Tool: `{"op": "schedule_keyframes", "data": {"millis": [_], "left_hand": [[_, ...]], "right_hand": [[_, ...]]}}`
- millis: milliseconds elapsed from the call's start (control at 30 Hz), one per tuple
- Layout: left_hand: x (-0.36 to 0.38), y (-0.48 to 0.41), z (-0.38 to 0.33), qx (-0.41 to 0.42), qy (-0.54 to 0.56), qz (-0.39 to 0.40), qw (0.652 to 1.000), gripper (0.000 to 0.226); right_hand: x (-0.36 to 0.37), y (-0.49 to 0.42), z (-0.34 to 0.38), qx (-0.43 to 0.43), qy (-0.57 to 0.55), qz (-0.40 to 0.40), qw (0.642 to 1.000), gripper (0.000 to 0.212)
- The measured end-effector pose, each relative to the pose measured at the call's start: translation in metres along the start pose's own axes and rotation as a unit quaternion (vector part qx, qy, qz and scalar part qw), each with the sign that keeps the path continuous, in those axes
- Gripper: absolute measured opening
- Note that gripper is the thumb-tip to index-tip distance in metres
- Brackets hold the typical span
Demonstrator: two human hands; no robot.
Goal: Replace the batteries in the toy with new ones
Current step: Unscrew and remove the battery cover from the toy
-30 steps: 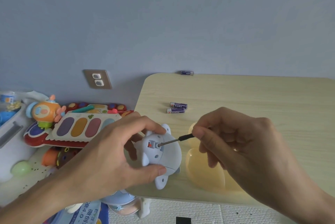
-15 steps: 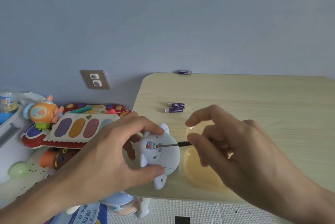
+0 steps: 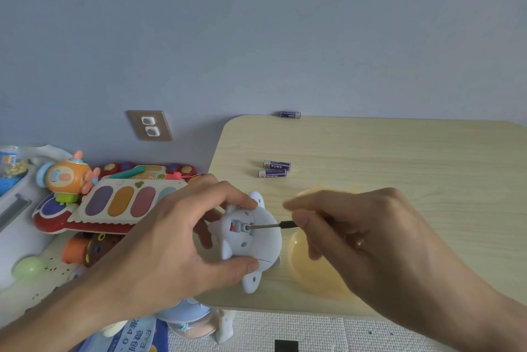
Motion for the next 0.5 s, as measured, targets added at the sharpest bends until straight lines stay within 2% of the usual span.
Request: {"op": "schedule_keyframes", "data": {"millis": [67, 233, 300, 400, 500], "left_hand": [[-0.0003, 0.0, 0.0, 0.001, 0.0, -0.001, 1.0, 0.056], [-0.0011, -0.0007, 0.0003, 0.003, -0.003, -0.005, 1.0, 0.056], [-0.0013, -0.0006, -0.0004, 0.007, -0.007, -0.006, 1.0, 0.056], [-0.0002, -0.0009, -0.0014, 0.01, -0.012, -0.005, 1.0, 0.055], [0.0, -0.001, -0.0013, 0.012, -0.01, -0.004, 1.0, 0.055]], "right_hand": [[0.0015, -0.0012, -0.0011, 0.006, -0.028, 0.009, 1.0, 0.011], [0.0004, 0.001, -0.0024, 0.007, -0.057, 0.015, 0.998, 0.004], [0.0013, 0.0028, -0.0067, 0.012, -0.061, 0.016, 0.998, 0.016], [0.0018, 0.0014, -0.0043, 0.0, -0.033, 0.013, 0.999, 0.013], [0.0031, -0.0001, 0.001, -0.028, 0.032, 0.015, 0.999, 0.044]]}}
Point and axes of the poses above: each hand's wrist, its own y-axis away from the middle knuckle, its own x-axis out of the palm, z = x × y, the point moved 10 cm from there along -y, towards the middle knuckle, and after that the axes turned 7 degrees about -y, right-handed, at the moved point
